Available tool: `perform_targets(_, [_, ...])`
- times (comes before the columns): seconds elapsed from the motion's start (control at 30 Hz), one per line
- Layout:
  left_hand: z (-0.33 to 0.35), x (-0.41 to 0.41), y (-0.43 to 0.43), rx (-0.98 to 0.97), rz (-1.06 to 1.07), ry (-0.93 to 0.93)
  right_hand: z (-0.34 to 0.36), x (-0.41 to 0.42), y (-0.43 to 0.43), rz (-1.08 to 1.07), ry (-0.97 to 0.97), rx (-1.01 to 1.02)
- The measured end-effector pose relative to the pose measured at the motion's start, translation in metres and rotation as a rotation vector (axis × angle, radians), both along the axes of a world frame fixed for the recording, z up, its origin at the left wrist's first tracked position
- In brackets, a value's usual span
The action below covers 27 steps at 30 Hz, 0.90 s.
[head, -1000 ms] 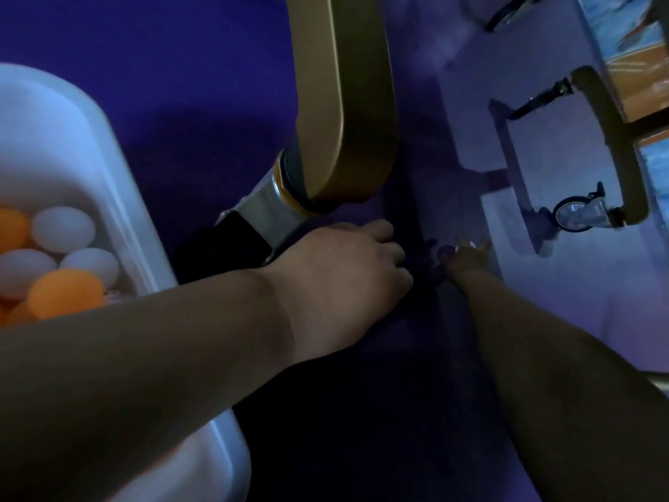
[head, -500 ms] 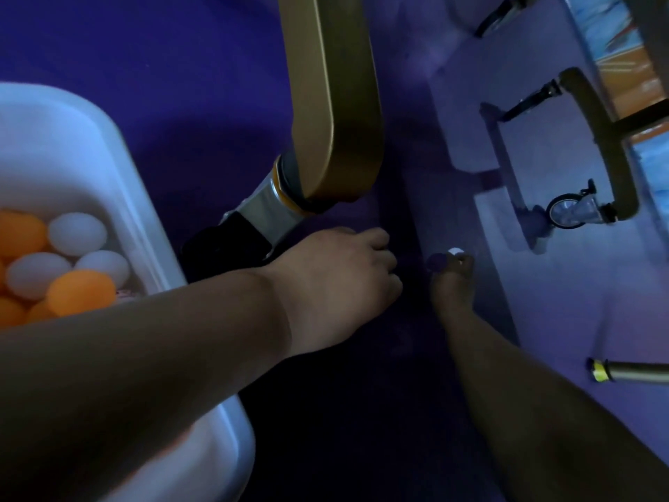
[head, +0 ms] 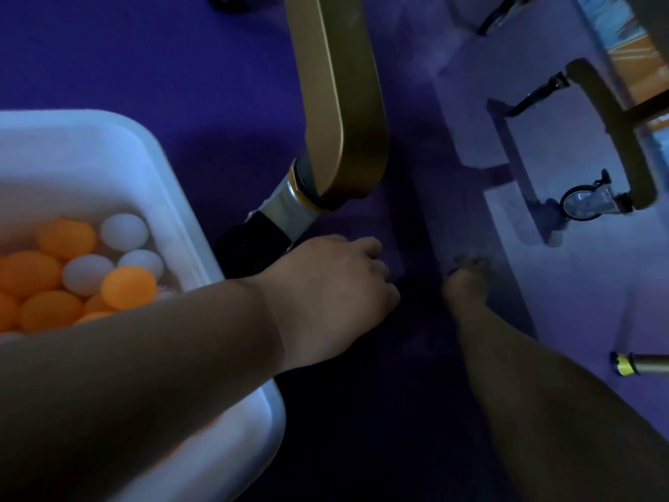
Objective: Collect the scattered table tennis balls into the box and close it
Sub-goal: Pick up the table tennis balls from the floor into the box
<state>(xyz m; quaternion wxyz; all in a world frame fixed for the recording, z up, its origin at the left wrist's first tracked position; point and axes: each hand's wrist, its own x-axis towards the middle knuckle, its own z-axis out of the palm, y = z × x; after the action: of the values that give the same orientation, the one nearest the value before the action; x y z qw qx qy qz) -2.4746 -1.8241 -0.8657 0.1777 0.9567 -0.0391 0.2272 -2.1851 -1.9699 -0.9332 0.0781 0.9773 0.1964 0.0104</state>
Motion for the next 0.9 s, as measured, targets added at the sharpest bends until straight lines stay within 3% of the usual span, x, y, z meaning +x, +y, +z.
perform_targets(0.13, [-0.002, -0.002, -0.003, 0.007, -0.014, -0.013, 0.005, -0.001, -0.01, -0.054, -0.091, 0.084])
perform_targets(0.27, [-0.003, 0.004, -0.006, 0.018, -0.009, -0.018, 0.006, 0.014, -0.012, -0.092, 0.166, -0.088])
perform_targets(0.47, [-0.002, 0.003, -0.009, 0.022, -0.013, -0.014, 0.003, 0.008, -0.046, -0.145, -0.005, -0.083])
perform_targets(0.77, [-0.001, -0.017, -0.009, 0.042, -0.019, -0.005, 0.004, -0.04, -0.045, -0.085, 0.009, 0.316])
perform_targets(0.9, [0.007, -0.032, -0.005, 0.075, -0.006, -0.012, 0.008, -0.084, -0.017, -0.012, 0.005, 0.635])
